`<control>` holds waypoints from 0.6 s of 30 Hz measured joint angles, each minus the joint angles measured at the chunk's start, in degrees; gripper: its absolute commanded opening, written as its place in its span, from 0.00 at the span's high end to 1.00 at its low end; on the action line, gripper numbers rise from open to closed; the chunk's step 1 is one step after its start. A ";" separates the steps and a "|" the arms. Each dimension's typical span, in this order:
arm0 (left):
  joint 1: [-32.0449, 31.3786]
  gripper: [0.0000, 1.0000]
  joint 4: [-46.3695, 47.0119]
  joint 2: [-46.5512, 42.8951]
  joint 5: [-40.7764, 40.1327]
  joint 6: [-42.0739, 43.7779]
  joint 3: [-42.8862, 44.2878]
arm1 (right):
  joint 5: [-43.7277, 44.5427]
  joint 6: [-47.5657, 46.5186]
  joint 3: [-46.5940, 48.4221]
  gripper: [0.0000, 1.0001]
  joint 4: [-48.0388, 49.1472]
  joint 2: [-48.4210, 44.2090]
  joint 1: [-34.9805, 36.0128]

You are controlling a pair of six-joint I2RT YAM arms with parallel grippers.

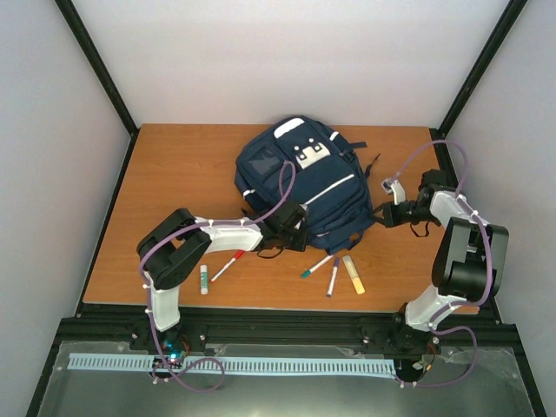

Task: Pack the student bag
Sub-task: Adjust the student bag at the center of the board.

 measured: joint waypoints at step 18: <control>1.75 0.95 -11.17 -3.63 2.21 0.11 5.75 | 10.36 -4.68 -1.38 0.48 -2.16 -13.33 0.15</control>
